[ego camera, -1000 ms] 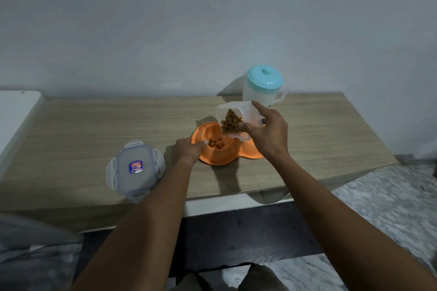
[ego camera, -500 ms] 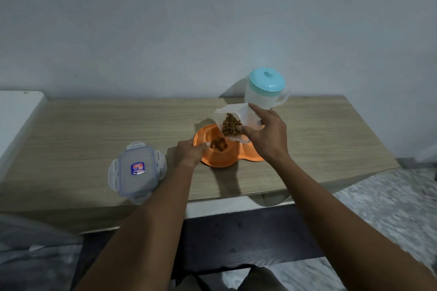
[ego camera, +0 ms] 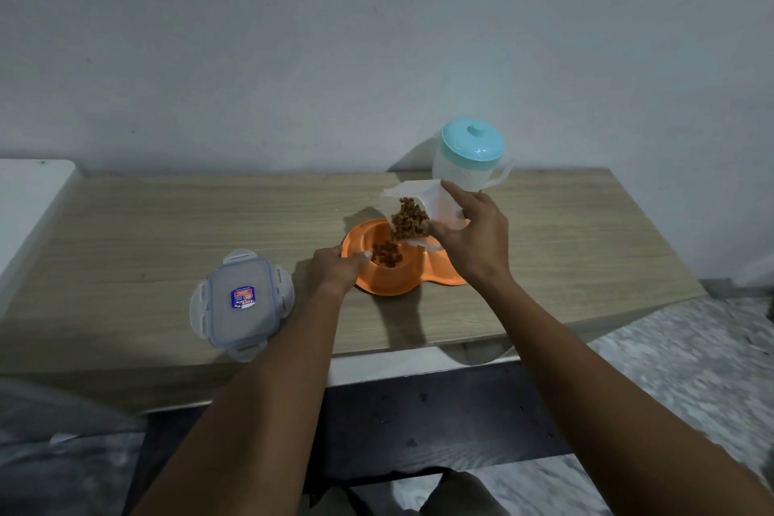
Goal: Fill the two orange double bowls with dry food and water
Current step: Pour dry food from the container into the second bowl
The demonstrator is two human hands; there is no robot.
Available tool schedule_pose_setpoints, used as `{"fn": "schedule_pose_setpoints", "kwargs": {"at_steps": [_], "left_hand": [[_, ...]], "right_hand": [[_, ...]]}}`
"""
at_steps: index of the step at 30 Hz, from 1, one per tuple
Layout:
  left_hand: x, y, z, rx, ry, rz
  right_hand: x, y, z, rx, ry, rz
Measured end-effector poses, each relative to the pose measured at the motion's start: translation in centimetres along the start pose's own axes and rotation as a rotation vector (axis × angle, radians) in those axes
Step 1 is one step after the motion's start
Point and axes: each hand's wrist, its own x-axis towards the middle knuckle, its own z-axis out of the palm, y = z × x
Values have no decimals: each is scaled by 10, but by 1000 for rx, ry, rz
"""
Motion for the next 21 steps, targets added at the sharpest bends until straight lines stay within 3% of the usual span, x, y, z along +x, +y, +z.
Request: {"fn": "schedule_pose_setpoints", "kwargs": {"at_steps": [12,21], "left_hand": [[2,-2,-1,23,-5,-10],[-3,3,-2,88,-23,34]], "right_hand": [[0,-2,-1,82,-5,105],[-1,5,-2,660,104,624]]}}
